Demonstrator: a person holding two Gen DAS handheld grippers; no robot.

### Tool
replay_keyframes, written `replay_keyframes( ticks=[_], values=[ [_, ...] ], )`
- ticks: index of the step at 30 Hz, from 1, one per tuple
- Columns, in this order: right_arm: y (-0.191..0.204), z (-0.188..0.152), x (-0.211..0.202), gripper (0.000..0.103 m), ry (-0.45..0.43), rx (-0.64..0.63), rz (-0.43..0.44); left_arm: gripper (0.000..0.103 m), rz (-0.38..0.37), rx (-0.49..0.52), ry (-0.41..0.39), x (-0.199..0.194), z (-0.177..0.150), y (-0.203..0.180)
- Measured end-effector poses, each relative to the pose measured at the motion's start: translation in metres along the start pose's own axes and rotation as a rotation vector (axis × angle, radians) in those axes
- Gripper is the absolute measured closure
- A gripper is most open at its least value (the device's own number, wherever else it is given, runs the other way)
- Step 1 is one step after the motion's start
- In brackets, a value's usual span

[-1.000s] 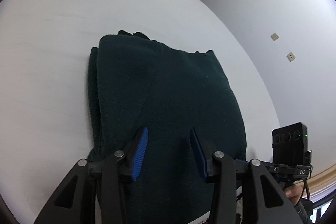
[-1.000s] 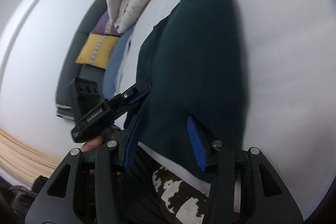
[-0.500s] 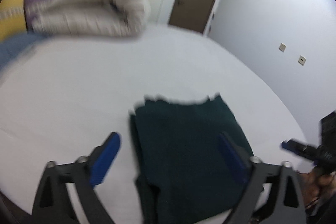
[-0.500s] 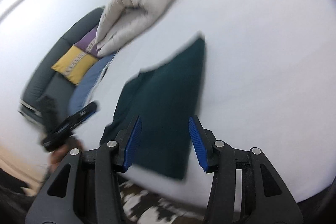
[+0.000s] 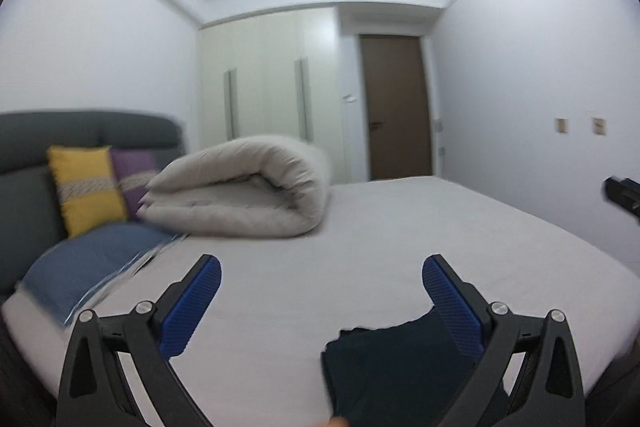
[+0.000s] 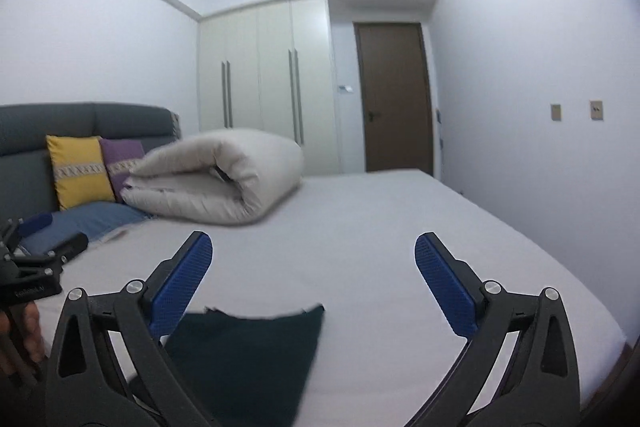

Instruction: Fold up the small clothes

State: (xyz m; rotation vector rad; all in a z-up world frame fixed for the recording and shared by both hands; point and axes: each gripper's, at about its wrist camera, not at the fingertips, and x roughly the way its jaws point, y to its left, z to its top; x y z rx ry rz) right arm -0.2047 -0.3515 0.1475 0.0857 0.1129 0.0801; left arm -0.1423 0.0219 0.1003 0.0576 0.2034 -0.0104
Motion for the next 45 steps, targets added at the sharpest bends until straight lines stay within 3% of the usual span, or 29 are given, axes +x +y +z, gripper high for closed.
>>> replay_keyframes(
  ticks=[5, 12, 19, 24, 32, 45],
  values=[
    [-0.001, 0.022, -0.011, 0.0, -0.041, 0.088, 0.027, 0.0, -0.003, -0.026, 0.05, -0.002, 0.009, 0.008],
    [0.015, 0.012, 0.002, 0.0, 0.071, 0.063, -0.005, 0.0, 0.019, 0.015, 0.235, 0.025, -0.013, 0.001],
    [0.019, -0.029, 0.052, 0.0, 0.392, 0.148, -0.056, 0.0, 0.01, 0.007, 0.414, 0.053, -0.048, -0.001],
    [0.027, -0.065, 0.083, 0.0, 0.547, 0.156, -0.093, 0.0, -0.009, -0.053, 0.505, 0.067, -0.068, 0.007],
    [0.057, -0.128, 0.118, 0.0, 0.618, 0.024, -0.143, 0.0, -0.022, -0.033, 0.555, 0.072, -0.086, 0.005],
    [0.061, -0.184, 0.139, 0.0, 0.74, 0.051, -0.128, 0.0, -0.028, -0.022, 0.581, 0.072, -0.094, 0.0]
  ],
)
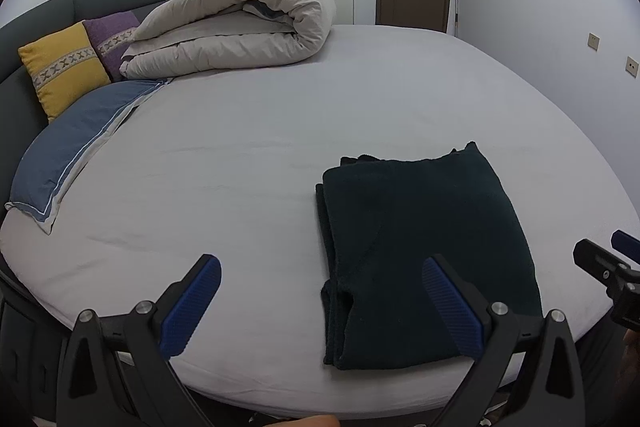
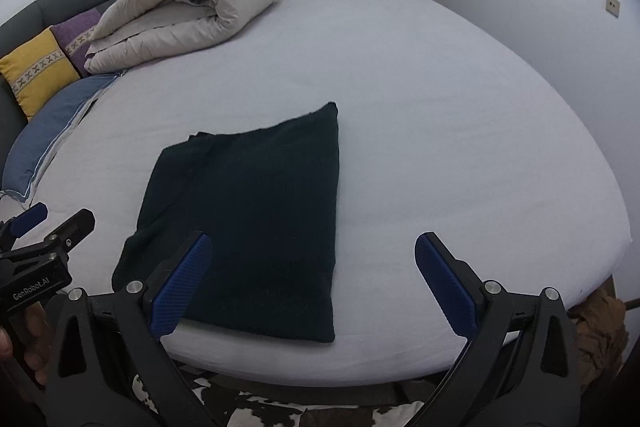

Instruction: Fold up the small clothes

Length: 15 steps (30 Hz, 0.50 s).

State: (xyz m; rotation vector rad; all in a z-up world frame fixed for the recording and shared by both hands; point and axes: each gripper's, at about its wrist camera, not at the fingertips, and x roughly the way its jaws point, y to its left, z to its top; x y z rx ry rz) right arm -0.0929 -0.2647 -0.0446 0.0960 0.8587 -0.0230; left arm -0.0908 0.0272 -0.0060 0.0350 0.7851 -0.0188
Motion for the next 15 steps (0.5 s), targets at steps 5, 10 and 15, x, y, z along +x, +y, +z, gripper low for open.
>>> replay_keyframes(
  ticks=[5, 10, 15],
  values=[
    [-0.002, -0.005, -0.003, 0.0, 0.016, 0.0, -0.007, 0.0, 0.012, -0.002, 0.012, 0.005, -0.002, 0.003],
    [-0.001, -0.006, -0.003, 0.0, 0.027, -0.004, -0.005, 0.0, 0.019, -0.004, 0.025, 0.01, -0.004, 0.006],
    [-0.001, -0.007, -0.009, 0.0, 0.033, -0.003, -0.005, 0.0, 0.024, -0.003, 0.035, 0.016, -0.006, 0.007]
  ],
)
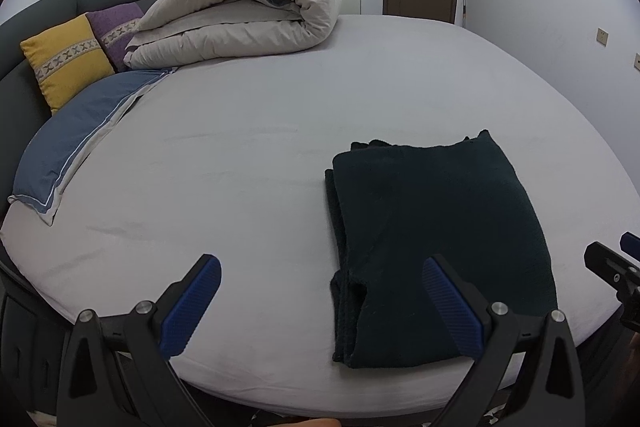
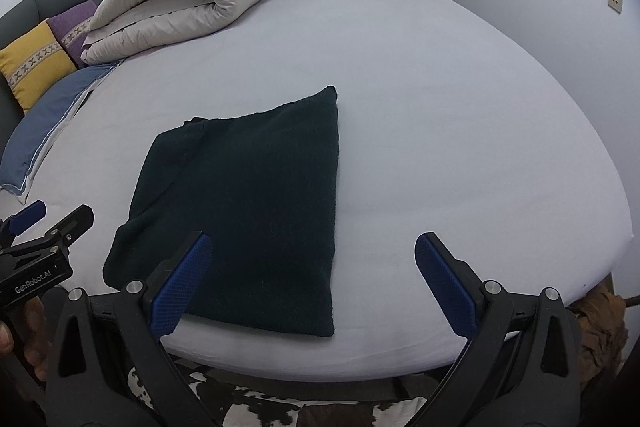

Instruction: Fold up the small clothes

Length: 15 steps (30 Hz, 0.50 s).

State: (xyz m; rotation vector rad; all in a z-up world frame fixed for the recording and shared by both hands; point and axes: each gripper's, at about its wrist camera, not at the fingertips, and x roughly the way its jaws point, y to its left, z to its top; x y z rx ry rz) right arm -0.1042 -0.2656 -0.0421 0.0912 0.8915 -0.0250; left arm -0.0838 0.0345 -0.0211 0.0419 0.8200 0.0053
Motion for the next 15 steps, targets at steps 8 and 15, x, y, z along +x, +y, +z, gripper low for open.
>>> replay_keyframes(
  ticks=[8, 15],
  values=[
    [0.0029, 0.002, -0.0014, 0.0, 0.005, -0.003, 0.003, 0.0, 0.007, -0.002, 0.011, 0.0056, -0.0018, 0.0003],
    [0.0088, 0.0016, -0.0006, 0.0, 0.007, -0.007, 0.003, 0.0, 0.009, -0.002, 0.016, 0.0077, -0.0038, -0.0015]
  ],
)
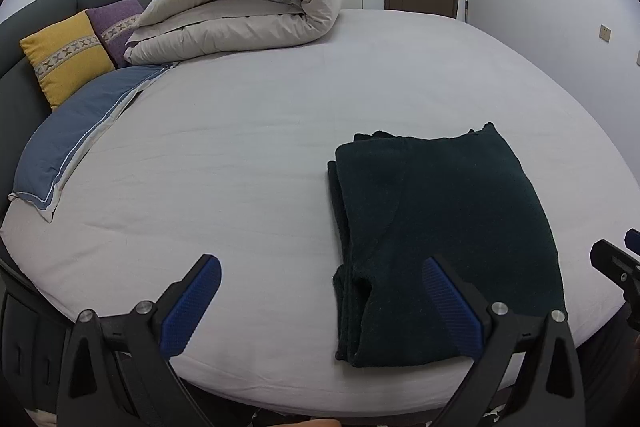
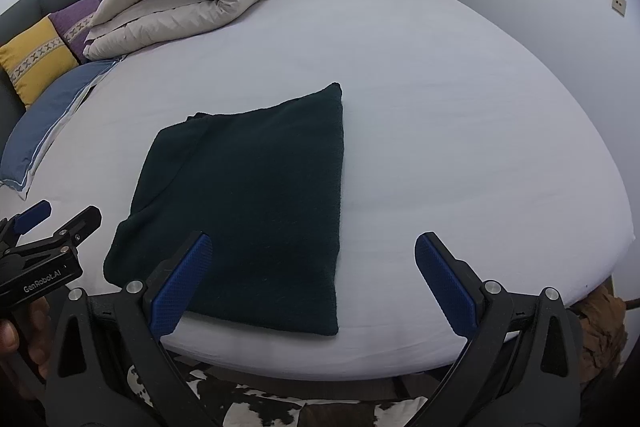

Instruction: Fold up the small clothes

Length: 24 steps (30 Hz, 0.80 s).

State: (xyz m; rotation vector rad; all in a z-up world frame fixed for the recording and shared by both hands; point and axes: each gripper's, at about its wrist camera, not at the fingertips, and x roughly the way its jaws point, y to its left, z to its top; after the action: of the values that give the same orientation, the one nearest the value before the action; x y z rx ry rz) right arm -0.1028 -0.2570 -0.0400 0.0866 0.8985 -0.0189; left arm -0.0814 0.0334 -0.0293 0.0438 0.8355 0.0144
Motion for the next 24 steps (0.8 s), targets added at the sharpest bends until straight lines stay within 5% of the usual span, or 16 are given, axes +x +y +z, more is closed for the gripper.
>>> replay_keyframes(
  ticks=[24],
  values=[
    [0.0049, -0.0042, 0.005, 0.0, 0.004, -0.001, 0.001, 0.0, 0.0, 0.002, 0.007, 0.002, -0.0051, -0.0031]
  ],
)
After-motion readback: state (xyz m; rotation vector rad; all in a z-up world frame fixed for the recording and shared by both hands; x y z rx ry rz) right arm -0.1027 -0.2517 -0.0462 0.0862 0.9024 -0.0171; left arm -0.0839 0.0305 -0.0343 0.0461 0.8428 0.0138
